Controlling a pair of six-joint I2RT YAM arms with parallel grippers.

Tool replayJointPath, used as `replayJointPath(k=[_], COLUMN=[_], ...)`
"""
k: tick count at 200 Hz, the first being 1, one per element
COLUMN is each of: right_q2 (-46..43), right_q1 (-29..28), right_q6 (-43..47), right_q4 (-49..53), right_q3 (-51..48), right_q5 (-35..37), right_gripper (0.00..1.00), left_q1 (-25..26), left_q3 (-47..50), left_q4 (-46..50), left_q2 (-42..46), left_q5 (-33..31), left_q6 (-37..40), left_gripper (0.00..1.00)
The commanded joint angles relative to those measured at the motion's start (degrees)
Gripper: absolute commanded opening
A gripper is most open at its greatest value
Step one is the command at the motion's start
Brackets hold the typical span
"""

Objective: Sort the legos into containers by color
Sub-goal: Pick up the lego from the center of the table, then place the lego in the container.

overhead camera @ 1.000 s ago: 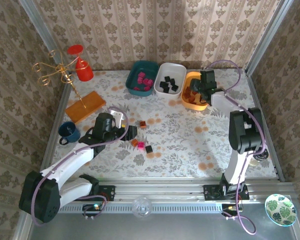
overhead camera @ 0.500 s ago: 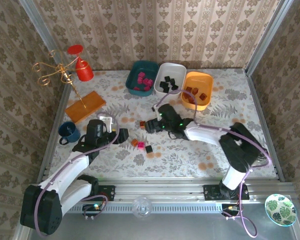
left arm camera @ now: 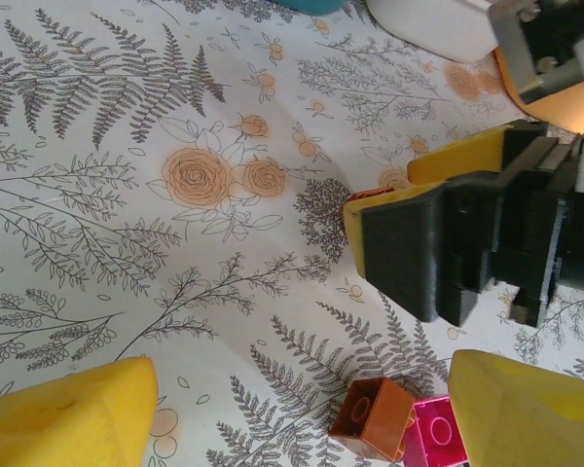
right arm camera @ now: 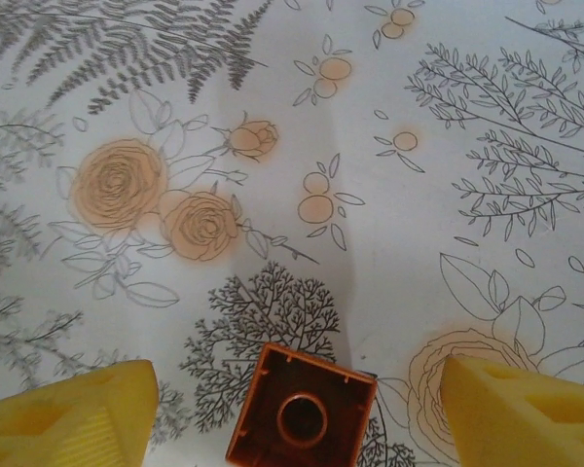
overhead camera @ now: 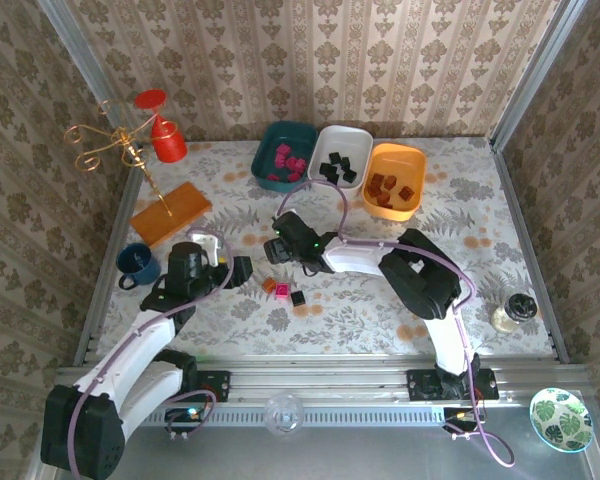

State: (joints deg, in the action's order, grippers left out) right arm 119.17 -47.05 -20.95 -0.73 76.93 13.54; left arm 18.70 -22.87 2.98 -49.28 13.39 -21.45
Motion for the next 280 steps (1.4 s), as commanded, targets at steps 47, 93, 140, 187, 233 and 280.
replayJointPath(k=[47, 93, 140, 187, 233, 280], right_q2=[3.6, -6.1, -24.0, -22.4, -5.7, 2.3], right_q1=[-0.3, 1.8, 15.0, 32.3, 38.5, 40.4], right_q6=[-1.0, 1.8, 0.9, -5.1, -5.6, -3.5], right_q4=[5.4, -1.5, -5.2, -6.1, 1.7, 8.9], right_q3=[2.8, -6.4, -18.4, -14.3, 4.8, 17.2], right_q5=[5.4, 4.7, 1.9, -0.7, 3.9, 6.7], right_gripper=[0.52, 0.33, 0.34, 0.35, 0.38, 0.55], left_q1=[-0.4, -0.3, 2.1, 13.0, 22.7, 25.4], left_q3=[0.7, 0.8, 0.6, -2.4, -8.0, -10.8], left_q4=[0.0, -1.1, -7.0, -12.2, -16.5, -16.4], left_q2=[1.0, 0.6, -2.6, -7.2, -13.7, -17.3], left_q5=[0.4, 1.8, 7.1, 5.9, -0.3, -1.3], left_q6=[-1.0, -1.5, -3.1, -2.0, -4.3, -4.7], left_gripper=[0.8, 0.8, 0.79, 0.79, 0.79, 0.79])
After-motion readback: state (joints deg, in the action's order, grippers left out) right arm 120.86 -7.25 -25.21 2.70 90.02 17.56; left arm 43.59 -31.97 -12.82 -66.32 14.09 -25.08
